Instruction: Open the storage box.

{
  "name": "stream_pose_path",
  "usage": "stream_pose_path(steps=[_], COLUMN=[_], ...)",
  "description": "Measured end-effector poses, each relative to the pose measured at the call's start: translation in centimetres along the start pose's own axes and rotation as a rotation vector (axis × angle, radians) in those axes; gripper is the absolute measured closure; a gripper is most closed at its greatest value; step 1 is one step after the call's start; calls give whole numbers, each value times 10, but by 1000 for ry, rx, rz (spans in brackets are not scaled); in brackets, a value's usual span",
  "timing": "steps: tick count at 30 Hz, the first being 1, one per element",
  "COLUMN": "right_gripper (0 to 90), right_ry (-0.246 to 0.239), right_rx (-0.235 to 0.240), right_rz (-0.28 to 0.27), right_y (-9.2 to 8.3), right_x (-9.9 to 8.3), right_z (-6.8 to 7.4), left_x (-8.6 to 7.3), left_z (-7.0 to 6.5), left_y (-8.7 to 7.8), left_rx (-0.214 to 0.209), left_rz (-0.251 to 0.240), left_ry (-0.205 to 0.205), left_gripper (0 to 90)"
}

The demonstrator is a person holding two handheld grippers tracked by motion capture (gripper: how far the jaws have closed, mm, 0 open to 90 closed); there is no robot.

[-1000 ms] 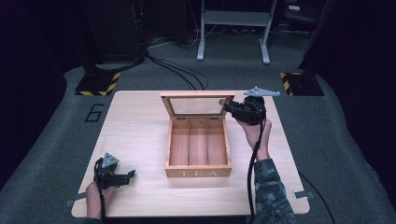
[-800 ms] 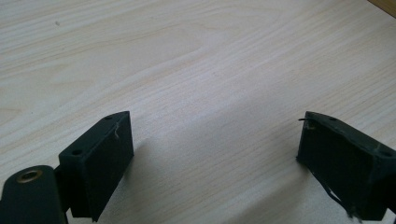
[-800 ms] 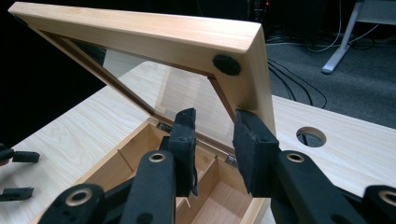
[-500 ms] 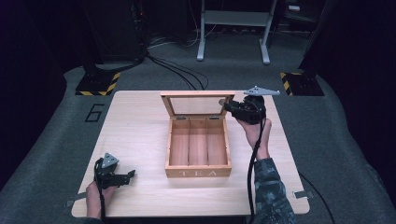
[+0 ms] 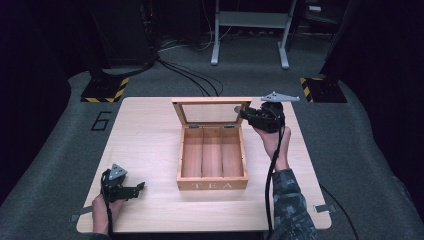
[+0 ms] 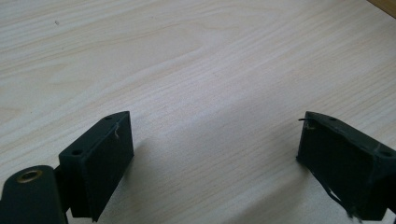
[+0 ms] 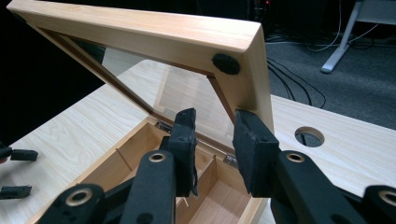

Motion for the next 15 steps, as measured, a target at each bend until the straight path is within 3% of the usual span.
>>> stream_pose_path(steps=[15], right_gripper=[691], right_ry=[2], right_rx=[1], right_rz=[-1], right_y=[-1], right_x=[0], right_z=[0], left_x=[0], left_z=[0], left_y=[0], left_rx=[1], left_rz=[-4], left_ry=[-3], left_gripper=[103])
Point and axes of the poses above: each handheld gripper's, and its own axes: y roughly forward along the jaws, x roughly out of its top, z roughly to its left, the point moved 1 cm from there along y, roughly forward along the jaws, and after that the axes turned 14 degrees about -z, right-handed, at the moved point
